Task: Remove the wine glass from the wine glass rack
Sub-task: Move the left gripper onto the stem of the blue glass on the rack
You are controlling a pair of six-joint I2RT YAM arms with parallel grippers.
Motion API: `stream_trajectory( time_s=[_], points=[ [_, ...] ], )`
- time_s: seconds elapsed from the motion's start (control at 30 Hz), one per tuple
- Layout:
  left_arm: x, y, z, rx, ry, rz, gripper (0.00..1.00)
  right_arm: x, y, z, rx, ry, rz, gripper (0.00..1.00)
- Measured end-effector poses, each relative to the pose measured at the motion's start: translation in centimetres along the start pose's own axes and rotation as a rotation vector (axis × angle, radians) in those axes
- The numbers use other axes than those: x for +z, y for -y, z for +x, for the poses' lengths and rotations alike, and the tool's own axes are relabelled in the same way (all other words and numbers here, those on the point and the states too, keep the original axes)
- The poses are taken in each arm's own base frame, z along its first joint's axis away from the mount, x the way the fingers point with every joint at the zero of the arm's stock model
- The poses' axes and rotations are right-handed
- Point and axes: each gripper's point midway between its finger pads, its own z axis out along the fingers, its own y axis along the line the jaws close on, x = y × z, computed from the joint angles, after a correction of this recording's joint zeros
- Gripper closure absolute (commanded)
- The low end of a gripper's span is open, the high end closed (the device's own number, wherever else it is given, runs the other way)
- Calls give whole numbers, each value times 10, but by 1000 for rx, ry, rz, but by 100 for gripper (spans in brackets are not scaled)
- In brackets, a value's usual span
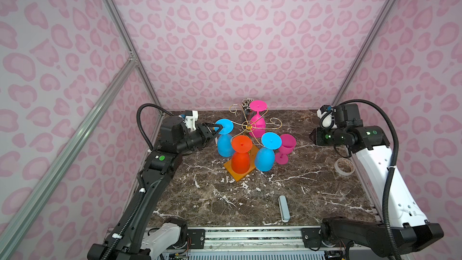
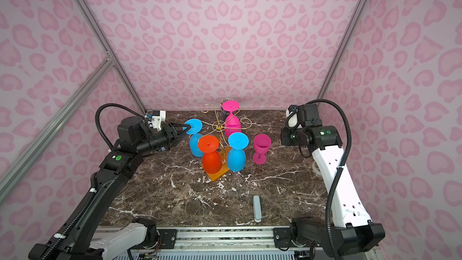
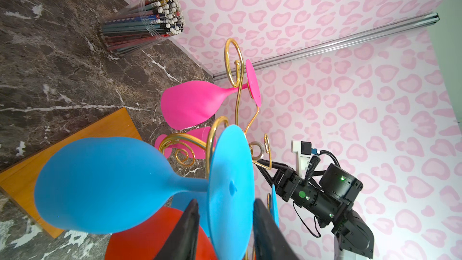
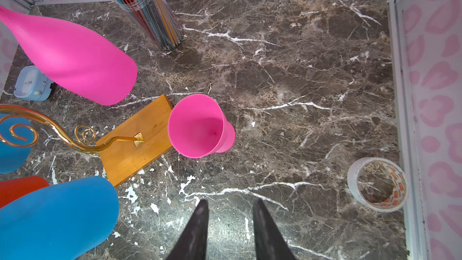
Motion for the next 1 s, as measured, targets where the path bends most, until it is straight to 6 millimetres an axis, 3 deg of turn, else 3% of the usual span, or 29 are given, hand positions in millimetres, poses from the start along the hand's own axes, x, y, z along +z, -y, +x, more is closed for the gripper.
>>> stream_trajectory(
  time_s=[0.07, 0.23, 0.27, 0.33, 0.37, 1.0],
  points=[
    [0, 0, 0, 1, 1, 1, 68, 0, 0, 1, 1, -2, 1, 68],
    [1, 0, -1, -3, 1, 0, 71, 0, 1, 1, 3, 0, 3, 69],
    [1, 0, -1, -3, 1, 0, 74, 0, 2, 1, 4, 0, 3, 69],
    [1, 0, -1, -4, 2, 3, 89, 0, 2, 1, 5, -1, 4, 69],
    [1, 0, -1, -5, 3, 1, 91, 0, 2, 1, 5, -1, 4, 70],
    [1, 2, -2, -24, 6, 12, 89, 0, 2, 1, 5, 4, 4, 71]
  ],
)
